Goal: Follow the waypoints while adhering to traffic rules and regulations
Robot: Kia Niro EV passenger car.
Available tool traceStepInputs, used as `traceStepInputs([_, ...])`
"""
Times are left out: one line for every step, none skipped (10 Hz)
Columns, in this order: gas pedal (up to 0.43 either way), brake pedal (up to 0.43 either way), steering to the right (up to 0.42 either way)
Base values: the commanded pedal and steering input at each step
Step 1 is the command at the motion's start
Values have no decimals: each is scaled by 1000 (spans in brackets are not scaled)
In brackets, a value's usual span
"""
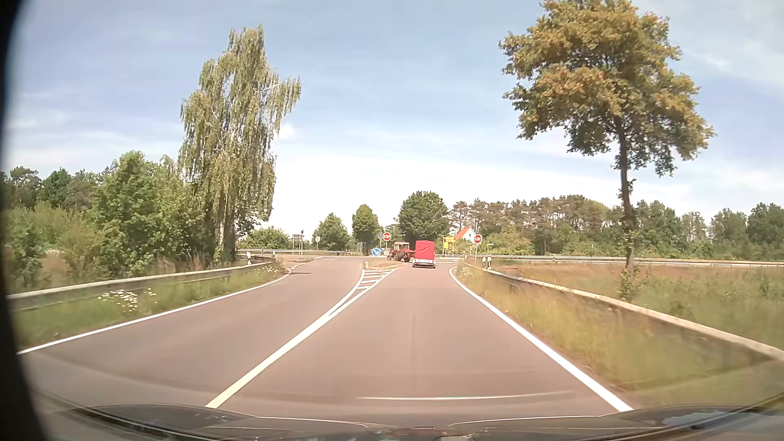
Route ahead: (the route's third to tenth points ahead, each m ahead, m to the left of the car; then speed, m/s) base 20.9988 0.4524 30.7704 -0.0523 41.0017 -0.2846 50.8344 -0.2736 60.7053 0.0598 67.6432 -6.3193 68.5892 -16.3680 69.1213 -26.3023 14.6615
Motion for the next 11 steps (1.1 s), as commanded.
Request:
traceStepInputs([0,12,3])
traceStepInputs([0,122,4])
traceStepInputs([0,183,4])
traceStepInputs([0,232,6])
traceStepInputs([0,244,6])
traceStepInputs([0,262,7])
traceStepInputs([0,268,8])
traceStepInputs([0,280,9])
traceStepInputs([0,287,9])
traceStepInputs([0,299,10])
traceStepInputs([0,305,11])
